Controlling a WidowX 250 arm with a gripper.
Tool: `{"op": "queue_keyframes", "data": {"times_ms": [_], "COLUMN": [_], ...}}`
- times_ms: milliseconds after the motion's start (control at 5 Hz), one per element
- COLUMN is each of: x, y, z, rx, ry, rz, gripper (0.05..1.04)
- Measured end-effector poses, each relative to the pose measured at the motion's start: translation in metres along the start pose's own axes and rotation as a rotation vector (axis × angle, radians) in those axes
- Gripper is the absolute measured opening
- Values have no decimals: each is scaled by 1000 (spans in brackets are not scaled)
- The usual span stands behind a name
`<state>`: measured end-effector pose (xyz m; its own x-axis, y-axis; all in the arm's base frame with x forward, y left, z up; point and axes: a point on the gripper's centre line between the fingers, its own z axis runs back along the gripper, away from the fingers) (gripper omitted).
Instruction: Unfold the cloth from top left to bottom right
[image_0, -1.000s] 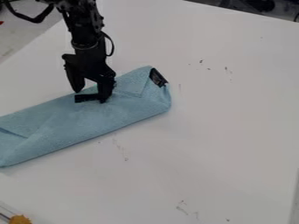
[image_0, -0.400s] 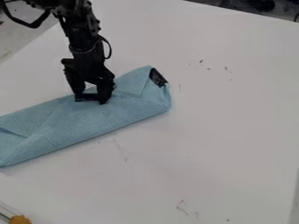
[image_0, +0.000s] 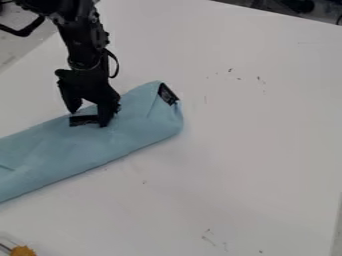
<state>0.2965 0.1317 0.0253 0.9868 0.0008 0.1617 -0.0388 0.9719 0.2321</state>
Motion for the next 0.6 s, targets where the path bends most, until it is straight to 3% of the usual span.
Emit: {"op": "queue_keyframes", "data": {"times_ms": [400, 600], "x": [-12, -14], "y": [0, 3], "z": [5, 3], "rx": [23, -1], "ry": [-18, -21], "rz": [28, 72], "gripper": [1001, 1001]}}
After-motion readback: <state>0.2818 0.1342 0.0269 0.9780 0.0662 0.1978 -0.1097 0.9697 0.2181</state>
